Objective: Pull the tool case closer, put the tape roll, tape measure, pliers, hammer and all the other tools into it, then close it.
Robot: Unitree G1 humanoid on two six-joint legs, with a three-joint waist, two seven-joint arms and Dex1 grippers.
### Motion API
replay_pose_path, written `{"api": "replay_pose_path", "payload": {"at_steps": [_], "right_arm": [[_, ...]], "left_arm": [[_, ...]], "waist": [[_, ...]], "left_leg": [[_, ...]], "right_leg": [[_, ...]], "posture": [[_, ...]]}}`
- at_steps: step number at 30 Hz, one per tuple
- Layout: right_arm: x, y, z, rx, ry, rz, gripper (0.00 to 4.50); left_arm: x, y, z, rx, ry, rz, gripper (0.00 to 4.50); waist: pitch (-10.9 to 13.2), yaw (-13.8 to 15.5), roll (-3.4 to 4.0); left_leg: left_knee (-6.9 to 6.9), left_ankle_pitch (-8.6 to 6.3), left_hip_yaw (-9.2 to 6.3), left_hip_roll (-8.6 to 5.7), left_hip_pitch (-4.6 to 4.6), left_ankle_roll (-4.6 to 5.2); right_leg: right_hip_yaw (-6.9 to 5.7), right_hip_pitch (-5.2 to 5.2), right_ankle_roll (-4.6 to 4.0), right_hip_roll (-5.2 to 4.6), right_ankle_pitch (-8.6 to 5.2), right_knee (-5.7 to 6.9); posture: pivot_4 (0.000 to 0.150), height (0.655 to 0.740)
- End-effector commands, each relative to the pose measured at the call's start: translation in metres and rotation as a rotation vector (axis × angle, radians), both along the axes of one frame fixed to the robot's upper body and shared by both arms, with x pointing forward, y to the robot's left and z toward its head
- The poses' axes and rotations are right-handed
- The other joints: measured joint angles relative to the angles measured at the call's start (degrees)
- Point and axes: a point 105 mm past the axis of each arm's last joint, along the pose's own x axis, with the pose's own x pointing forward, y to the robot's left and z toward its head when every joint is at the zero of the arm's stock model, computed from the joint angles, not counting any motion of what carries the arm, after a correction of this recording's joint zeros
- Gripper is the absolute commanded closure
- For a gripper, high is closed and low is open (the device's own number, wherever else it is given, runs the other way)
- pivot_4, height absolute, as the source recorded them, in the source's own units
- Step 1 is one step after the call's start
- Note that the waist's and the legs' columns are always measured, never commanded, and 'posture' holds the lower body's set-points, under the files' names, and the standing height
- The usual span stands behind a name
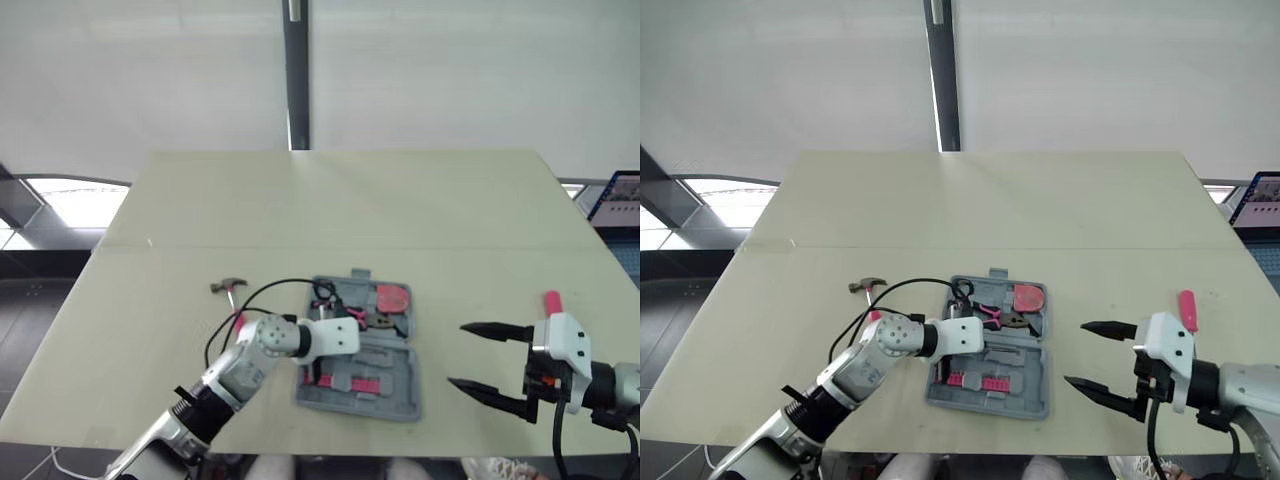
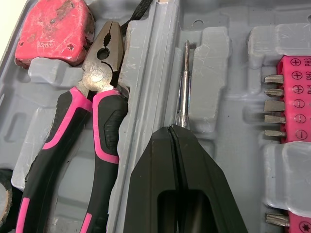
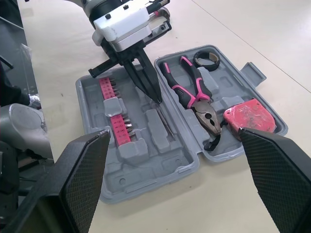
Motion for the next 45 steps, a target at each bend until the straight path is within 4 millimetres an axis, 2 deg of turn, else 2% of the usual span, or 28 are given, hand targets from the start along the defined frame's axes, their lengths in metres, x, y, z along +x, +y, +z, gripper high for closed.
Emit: {"api": "replay_pose_path", "payload": {"at_steps": [1,6,12,19,22,25,28,30,33,38,42,45], "right_arm": [[0.002,0.000,0.006,-0.021,-0.035,0.016,0.00],[0.003,-0.001,0.006,-0.025,-0.035,0.010,0.00],[0.006,-0.001,0.005,-0.024,-0.038,0.009,0.00],[0.010,0.002,0.004,-0.020,-0.046,0.017,0.00],[0.012,0.003,0.004,-0.016,-0.051,0.020,0.00],[0.015,0.004,0.005,-0.013,-0.055,0.023,0.00],[0.018,0.006,0.005,-0.006,-0.061,0.026,0.00],[0.019,0.007,0.005,-0.001,-0.063,0.029,0.00],[0.020,0.009,0.004,0.005,-0.064,0.035,0.00],[0.020,0.011,0.003,0.018,-0.063,0.031,0.00],[0.018,0.010,0.000,0.034,-0.032,0.013,0.00],[0.014,0.009,-0.001,0.045,-0.014,0.006,0.00]], "left_arm": [[-0.070,0.046,-0.113,0.397,0.387,-0.047,4.44],[-0.063,0.044,-0.112,0.370,0.396,-0.008,4.44],[-0.062,0.051,-0.112,0.371,0.403,0.000,4.44],[-0.042,0.044,-0.092,0.191,0.401,0.127,4.44],[-0.023,0.036,-0.062,-0.007,0.358,0.222,4.44],[-0.009,0.039,-0.032,-0.157,0.295,0.278,4.44],[-0.004,0.043,0.000,-0.314,0.264,0.316,4.44],[-0.003,0.047,0.016,-0.368,0.238,0.335,4.44],[-0.007,0.054,0.040,-0.453,0.198,0.344,4.44],[-0.022,0.076,0.092,-0.694,0.132,0.364,4.44],[-0.043,0.102,0.108,-0.754,0.117,0.371,4.44],[-0.061,0.124,0.109,-0.748,0.127,0.427,3.60]], "waist": [[0.0,0.0,0.00],[0.0,0.2,0.10],[-0.1,0.2,0.13],[0.0,0.0,0.24],[0.1,-0.4,0.38],[0.8,-0.8,0.47],[1.6,-1.5,0.67],[2.0,-1.9,0.45],[2.6,-2.0,0.33],[3.3,-1.5,0.08],[3.4,-1.7,0.00],[3.5,-1.8,-0.05]], "left_leg": [[0.00,-0.01,-0.01,0.00,0.00,0.00],[-0.01,-0.07,-0.23,-0.05,0.04,0.00],[0.00,-0.37,-0.69,-0.16,0.04,-0.03],[0.00,-0.38,-0.68,-0.15,0.02,-0.05],[0.00,-0.29,-0.65,-0.13,-0.29,0.08],[0.01,-0.22,-0.68,-0.04,-0.62,0.00],[0.01,0.02,-0.59,0.03,-0.91,-0.13],[0.01,0.16,-0.37,0.10,-1.30,-0.24],[0.05,0.27,-0.29,0.15,-2.03,-0.27],[0.16,0.30,-0.24,0.13,-2.41,-0.21],[0.21,0.31,-0.23,0.11,-2.78,-0.21],[0.14,0.31,-0.19,0.11,-2.78,-0.21]], "right_leg": [[0.01,0.00,-0.04,0.00,-0.02,0.00],[0.02,-0.06,-0.21,-0.01,-0.11,-0.24],[0.14,0.05,-0.21,-0.03,-0.10,-0.52],[0.14,0.04,-0.20,-0.03,-0.10,-0.56],[0.18,-0.02,0.01,-0.01,0.01,-0.52],[0.12,-0.34,0.28,0.12,0.15,-0.46],[0.08,-0.99,0.32,0.24,0.17,-0.13],[-0.12,-1.40,0.37,0.35,0.20,0.22],[-0.15,-2.28,0.37,0.41,0.20,0.53],[-0.15,-2.59,0.44,0.37,0.22,0.55],[-0.15,-3.08,0.45,0.35,0.24,0.66],[-0.16,-3.14,0.45,0.36,0.23,0.66]], "posture": [[0.150,0.7373],[0.150,0.7373],[0.150,0.7373],[0.150,0.7373],[0.150,0.7373],[0.150,0.7373],[0.150,0.7373],[0.150,0.7373],[0.150,0.7373],[0.150,0.7373],[0.150,0.7373],[0.150,0.7373]]}}
